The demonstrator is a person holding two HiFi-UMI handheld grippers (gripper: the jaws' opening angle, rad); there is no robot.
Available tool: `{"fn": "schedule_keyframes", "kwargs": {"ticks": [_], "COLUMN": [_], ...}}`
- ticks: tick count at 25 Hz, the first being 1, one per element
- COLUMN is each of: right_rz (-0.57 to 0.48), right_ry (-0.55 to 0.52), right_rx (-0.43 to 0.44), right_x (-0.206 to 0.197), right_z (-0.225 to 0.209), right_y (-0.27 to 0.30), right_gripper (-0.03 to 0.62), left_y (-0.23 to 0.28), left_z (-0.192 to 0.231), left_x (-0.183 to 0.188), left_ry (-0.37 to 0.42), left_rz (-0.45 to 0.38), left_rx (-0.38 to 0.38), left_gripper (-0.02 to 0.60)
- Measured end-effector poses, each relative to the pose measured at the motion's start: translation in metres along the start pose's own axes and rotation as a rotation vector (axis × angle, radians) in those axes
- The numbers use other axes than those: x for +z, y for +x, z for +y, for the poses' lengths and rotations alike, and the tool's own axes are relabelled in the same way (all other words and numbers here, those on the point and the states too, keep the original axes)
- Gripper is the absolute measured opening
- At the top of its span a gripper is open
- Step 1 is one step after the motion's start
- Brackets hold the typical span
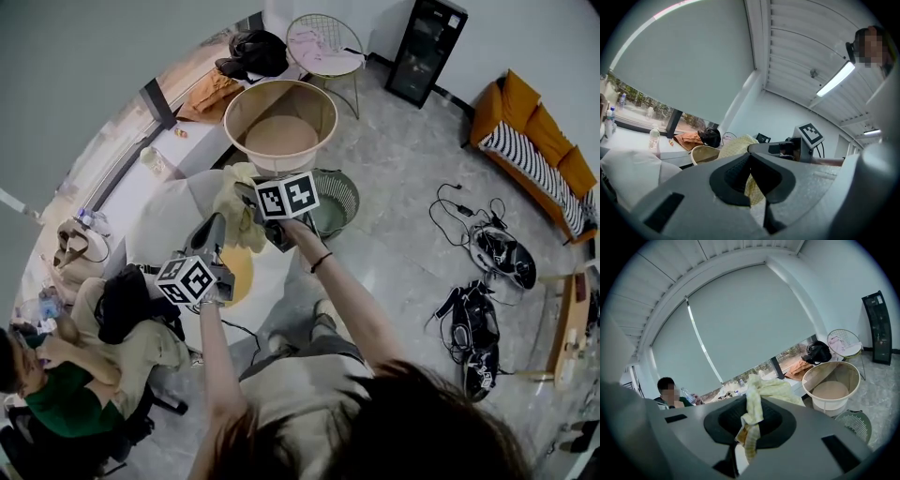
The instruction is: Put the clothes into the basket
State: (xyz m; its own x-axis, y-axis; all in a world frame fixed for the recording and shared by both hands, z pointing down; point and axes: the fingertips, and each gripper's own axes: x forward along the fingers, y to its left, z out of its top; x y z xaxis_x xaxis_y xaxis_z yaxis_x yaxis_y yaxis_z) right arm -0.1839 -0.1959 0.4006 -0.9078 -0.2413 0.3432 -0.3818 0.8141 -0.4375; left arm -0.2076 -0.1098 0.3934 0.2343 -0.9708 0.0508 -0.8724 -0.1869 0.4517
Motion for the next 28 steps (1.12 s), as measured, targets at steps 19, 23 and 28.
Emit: {"fn": "schedule_keyframes", "kwargs": {"ticks": [19,23,28], "right_rz": [-0.017,-0.015,-0.016], "right_ry": [0.049,0.048,0.042], "right_rx": [-0.088,-0.087,-0.094], "right_x": [0.031,0.037,0.043], "right_z": [-0.140,-0.162,-0.184], "right_y": [-0.070,-0.082,-0.097], "right_gripper": [0.048,0.048,0.048], "left_y": [0.137,0.161,0.185], "left_z": [-0.073,-0.086,-0.102], "left_x": [-0.035,-0.043,-0.049], "left_ry": [0.006,0.006,0.008], "left_rz": [0.069,0.075,0.076], "left_rx": [-0.094,-0.102,-0.114], "left_gripper": [0.011,0.011,0.011]}}
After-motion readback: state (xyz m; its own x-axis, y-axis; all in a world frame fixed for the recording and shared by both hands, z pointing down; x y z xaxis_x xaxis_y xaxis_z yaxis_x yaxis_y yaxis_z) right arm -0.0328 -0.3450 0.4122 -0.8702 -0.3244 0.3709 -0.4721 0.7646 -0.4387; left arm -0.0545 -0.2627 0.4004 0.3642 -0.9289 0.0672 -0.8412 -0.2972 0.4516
